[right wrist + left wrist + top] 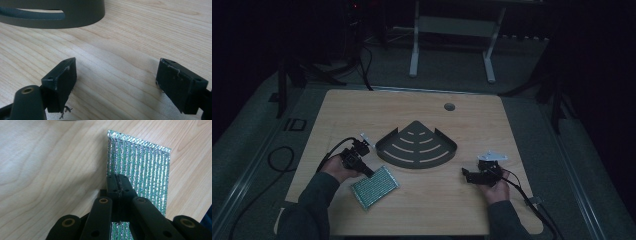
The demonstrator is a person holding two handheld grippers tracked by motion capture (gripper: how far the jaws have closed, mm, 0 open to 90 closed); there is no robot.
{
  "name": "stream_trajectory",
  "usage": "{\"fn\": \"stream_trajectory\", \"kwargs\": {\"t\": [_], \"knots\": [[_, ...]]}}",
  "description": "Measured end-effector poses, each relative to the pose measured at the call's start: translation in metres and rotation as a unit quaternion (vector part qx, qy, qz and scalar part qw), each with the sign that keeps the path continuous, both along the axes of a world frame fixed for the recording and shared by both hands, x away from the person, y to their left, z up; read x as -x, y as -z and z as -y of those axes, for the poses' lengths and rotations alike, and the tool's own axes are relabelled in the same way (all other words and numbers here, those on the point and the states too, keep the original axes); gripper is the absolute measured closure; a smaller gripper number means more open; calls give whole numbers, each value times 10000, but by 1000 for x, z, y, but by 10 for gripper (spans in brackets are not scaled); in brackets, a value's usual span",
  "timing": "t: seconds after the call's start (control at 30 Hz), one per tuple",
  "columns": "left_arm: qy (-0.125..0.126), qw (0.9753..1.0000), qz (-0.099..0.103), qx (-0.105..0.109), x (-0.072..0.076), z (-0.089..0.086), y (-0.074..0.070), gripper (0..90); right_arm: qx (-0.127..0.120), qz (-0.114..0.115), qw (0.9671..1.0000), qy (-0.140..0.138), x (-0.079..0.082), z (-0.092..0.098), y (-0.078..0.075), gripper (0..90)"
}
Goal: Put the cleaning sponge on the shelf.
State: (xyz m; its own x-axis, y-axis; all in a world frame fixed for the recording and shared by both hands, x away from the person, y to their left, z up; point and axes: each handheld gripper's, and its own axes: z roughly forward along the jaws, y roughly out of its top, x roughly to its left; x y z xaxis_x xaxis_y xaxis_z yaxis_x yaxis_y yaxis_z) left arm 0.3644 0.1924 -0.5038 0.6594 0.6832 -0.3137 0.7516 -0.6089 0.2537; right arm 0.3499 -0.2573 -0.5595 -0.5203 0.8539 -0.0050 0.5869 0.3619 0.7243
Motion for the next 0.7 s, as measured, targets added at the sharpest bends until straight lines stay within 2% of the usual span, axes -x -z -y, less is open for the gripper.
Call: {"fn": "stream_trajectory", "kwargs": {"t": [0.7], "knots": [[-64, 9997, 245, 50, 4, -10, -25, 900, 0, 0, 10000, 0, 0, 0, 0, 163]]}}
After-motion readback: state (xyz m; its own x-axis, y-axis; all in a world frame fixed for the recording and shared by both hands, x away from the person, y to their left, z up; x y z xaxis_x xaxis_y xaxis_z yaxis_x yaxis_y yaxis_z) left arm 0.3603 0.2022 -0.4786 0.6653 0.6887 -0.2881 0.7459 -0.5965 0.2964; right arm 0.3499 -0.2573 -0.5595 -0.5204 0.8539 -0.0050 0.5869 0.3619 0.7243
